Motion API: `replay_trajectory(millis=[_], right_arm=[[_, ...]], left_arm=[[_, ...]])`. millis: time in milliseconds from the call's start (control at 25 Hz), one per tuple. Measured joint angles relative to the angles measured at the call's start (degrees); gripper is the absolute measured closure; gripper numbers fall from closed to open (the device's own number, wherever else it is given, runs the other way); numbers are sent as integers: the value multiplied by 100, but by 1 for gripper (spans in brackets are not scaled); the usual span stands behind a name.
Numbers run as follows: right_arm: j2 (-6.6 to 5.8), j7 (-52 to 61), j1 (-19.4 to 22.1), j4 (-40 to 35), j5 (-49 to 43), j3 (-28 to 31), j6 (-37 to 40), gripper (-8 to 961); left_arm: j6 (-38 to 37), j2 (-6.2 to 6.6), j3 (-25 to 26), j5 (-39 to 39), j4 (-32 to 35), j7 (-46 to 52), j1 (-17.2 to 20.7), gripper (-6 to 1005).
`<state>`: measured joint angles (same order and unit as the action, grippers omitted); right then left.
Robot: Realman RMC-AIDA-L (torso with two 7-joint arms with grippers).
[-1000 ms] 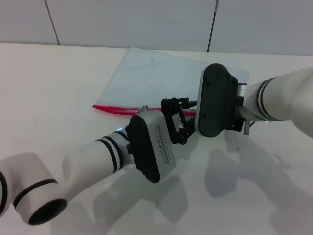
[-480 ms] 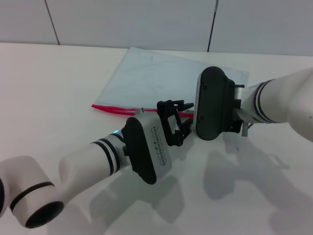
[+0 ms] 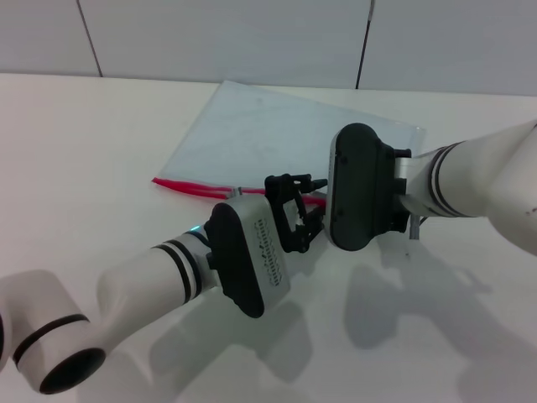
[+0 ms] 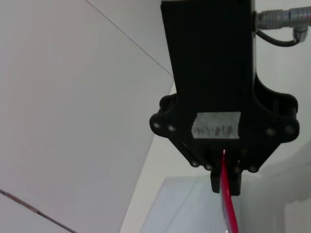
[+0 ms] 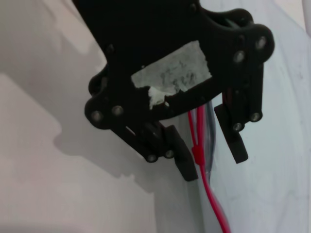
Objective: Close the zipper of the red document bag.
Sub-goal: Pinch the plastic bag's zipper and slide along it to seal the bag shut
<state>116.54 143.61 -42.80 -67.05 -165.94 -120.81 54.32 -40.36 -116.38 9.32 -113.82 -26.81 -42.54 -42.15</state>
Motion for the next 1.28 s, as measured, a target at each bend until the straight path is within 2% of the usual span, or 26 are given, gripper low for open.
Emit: replay_trajectory(millis=[480, 680, 1280], right_arm=[[0, 1, 0, -52, 0, -22, -26, 906], [0, 1, 0, -63, 0, -22, -27, 907], [9, 1, 0, -65, 0, -21, -16, 907]], left_arm=[[-94, -4, -23, -107, 84, 2, 45, 699], [-140, -8, -26, -149, 113, 13, 58, 822], [-473, -8, -23, -144, 140, 12, 171, 814]])
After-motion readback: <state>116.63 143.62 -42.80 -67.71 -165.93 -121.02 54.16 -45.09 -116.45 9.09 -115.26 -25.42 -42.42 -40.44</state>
